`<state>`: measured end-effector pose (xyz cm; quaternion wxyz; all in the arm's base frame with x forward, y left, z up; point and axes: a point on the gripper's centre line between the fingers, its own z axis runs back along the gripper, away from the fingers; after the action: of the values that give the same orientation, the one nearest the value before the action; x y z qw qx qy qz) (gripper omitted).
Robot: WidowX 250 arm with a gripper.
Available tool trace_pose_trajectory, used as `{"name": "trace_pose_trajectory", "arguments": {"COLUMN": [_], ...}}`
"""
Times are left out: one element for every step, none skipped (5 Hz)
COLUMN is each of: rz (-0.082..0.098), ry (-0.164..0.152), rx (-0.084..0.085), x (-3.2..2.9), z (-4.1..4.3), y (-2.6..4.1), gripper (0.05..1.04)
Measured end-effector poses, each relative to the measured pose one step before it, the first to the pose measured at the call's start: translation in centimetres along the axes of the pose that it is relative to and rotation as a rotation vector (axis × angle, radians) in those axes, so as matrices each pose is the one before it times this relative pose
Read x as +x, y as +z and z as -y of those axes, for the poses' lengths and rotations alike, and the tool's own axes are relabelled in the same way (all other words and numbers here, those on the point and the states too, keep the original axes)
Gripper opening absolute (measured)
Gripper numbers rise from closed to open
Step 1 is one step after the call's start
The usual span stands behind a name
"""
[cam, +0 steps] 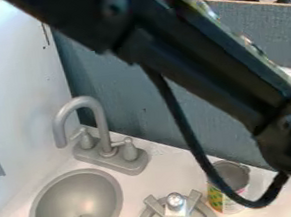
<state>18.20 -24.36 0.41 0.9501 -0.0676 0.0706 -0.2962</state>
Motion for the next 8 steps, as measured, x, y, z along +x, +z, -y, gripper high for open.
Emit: {"name": "trace_pose_trajectory", "arguments": {"rz": [-0.0457,-0.0490,-0.0112,-0.0119,-0.0025,-0.0198,0.0019,0.0105], "ry": [-0.0382,-0.0117,0.0071,0.0135,0.0402,0.0131,-0.0008,0.0043], "rx": [-0.0112,0.0236,0.0221,0.0421,0.0729,0.0311,-0.0138,-0.0102], "x": [-0.065,0.088,0.600,0.370,0.155,0.182,-0.420,-0.052], "z": [0.881,0.090,-0.259,-0.541,-1.069,-0.402,-0.148,-0.012], "y": [-1.508,-1.272,-0.309,0.072,0.304,-0.496,-0.658,-0.156], "gripper": [0.785,0.785,0.785,0.785,0.785,0.785,0.785,0.785]}}
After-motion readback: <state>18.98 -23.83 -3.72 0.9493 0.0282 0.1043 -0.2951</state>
